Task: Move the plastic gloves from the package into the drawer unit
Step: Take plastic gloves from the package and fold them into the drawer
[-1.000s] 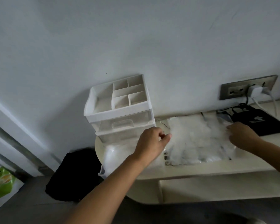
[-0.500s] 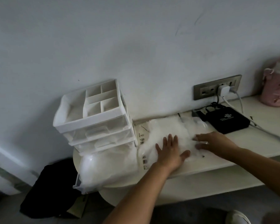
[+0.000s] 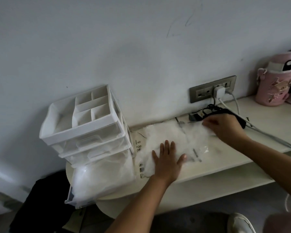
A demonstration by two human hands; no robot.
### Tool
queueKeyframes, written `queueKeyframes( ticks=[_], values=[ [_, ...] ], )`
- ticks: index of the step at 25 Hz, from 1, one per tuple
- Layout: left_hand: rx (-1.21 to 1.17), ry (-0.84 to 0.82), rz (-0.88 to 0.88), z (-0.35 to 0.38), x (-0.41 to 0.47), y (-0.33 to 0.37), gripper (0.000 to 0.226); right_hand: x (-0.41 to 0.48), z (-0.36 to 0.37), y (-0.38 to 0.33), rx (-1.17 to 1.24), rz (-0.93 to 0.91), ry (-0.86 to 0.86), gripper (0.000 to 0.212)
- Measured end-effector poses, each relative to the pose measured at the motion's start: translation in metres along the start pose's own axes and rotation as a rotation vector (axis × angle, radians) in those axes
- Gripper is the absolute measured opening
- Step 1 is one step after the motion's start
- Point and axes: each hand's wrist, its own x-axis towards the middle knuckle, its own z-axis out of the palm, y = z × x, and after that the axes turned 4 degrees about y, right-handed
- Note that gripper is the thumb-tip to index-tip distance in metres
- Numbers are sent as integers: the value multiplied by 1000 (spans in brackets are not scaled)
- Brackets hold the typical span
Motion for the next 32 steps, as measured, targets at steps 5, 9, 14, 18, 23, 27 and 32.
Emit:
queueKeyframes(
  ticks=[5,9,14,18,23,27,32],
  values=[
    [-94,49,-3,-5,6,2,61,12,-31,-15,618,192,23,14],
    [-970,68,-128,-33,7,20,71,4,-37,-29,1021,286,-187,19],
    [-1606,-213,-241,-60,9,27,120,0,-28,-38,1328,462,-335,21],
    [-1658,-290,-107,-62,0,30,90,-8,-8,-43,1440,504,-393,31],
    [-1837,52,-235,-75,-2,25,8,-16,8,-48,1519,594,-417,33],
    [-1284,288,-42,-109,-13,-2,10,-17,9,-43,1457,620,-605,76],
    [-889,-18,110,-172,-42,-35,7,-20,10,-57,1273,603,-846,87]
  ],
)
